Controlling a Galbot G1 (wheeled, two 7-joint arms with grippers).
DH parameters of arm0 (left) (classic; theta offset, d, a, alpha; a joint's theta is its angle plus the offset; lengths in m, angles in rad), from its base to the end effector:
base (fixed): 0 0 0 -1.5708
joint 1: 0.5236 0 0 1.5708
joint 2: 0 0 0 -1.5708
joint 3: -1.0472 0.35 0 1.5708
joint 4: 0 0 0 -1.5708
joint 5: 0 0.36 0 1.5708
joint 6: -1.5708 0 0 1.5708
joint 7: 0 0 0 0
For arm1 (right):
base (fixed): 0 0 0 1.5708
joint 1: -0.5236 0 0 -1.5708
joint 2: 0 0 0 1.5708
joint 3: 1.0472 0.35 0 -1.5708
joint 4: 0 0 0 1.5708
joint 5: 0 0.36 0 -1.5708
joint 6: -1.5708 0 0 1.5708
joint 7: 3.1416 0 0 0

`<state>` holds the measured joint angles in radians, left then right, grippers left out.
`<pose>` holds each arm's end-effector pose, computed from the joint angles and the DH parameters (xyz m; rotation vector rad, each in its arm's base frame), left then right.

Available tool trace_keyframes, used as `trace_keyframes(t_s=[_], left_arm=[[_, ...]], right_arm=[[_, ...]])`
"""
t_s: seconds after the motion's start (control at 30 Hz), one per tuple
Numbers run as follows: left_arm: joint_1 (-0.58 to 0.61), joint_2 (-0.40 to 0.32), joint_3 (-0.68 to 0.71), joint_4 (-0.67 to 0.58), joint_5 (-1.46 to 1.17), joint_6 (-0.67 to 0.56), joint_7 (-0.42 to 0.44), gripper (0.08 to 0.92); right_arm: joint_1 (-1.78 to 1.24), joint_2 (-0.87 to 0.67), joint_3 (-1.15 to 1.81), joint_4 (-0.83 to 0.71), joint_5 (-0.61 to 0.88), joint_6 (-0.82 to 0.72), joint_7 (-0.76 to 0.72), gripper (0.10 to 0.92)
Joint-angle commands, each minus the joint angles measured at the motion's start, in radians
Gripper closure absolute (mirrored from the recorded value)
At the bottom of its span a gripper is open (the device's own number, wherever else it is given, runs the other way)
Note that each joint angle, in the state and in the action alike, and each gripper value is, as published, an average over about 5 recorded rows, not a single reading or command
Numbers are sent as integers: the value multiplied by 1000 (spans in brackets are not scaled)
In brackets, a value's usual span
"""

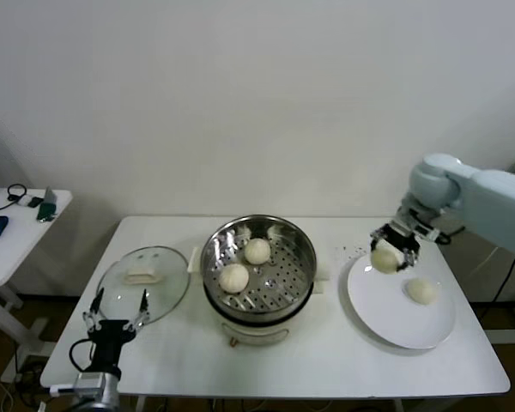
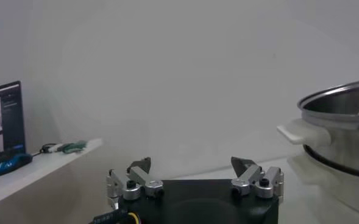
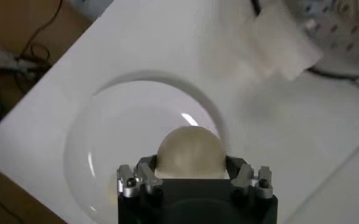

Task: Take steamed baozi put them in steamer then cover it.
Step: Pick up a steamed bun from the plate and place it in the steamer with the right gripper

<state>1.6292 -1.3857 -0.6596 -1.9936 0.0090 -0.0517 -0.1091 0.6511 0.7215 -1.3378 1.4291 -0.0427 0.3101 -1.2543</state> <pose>0.1669 0.0810 -0.3381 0.2008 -3.0312 -0.3693 0.5299 -0.0754 -0.0350 1.7341 -0.7091 1.9644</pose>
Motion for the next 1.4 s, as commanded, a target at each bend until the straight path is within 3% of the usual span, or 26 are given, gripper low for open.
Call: trace_keyframes(t_s=[0.03, 0.27, 0.67, 0.9, 1.4], left_arm=[[2, -1, 5, -2, 5, 0, 0, 177], [10, 3, 3, -1, 5, -3, -1, 177], [13, 10, -2, 4, -5, -5, -1, 177], [15, 13, -4, 4, -9, -5, -2, 177], [14, 16, -7, 12, -17, -7, -2, 177]], right_arm=[[229, 184, -51, 151, -51, 192, -24, 296], [168, 331, 19, 205, -128, 246, -24, 296], [14, 617, 21, 21, -129, 263, -18, 296], [-47, 659, -23, -41, -88, 273, -25, 296], [-62, 638, -82, -9, 26, 254, -63, 296]])
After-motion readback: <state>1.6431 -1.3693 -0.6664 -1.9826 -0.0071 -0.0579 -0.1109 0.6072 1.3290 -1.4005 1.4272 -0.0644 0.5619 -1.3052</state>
